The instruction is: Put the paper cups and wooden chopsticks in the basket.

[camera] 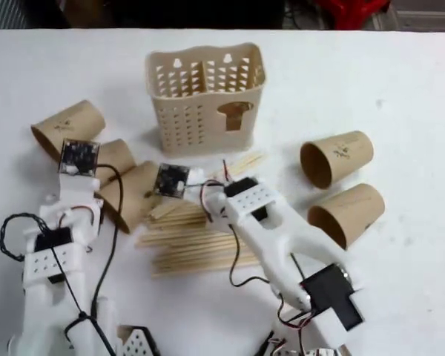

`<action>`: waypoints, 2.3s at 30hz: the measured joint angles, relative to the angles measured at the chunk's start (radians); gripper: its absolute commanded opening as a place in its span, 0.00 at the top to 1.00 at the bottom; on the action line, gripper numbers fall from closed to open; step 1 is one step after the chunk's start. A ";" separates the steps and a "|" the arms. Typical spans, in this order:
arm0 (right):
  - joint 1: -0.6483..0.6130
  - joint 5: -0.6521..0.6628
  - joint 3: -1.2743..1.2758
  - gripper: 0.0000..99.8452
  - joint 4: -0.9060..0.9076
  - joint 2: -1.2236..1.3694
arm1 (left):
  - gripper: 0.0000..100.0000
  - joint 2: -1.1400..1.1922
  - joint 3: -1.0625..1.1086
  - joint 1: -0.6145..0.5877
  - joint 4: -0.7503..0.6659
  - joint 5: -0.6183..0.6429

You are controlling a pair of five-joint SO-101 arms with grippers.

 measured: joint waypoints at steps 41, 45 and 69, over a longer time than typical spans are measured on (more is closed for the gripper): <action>0.008 -0.397 -0.049 0.90 -0.356 0.031 | 0.89 0.000 0.000 0.000 -0.005 0.000; 0.023 -0.399 -0.147 0.98 -0.281 0.150 | 0.89 0.000 0.000 0.000 -0.005 0.000; 0.057 -0.491 -0.135 0.98 -0.028 -0.081 | 0.89 0.000 0.000 0.000 -0.005 0.000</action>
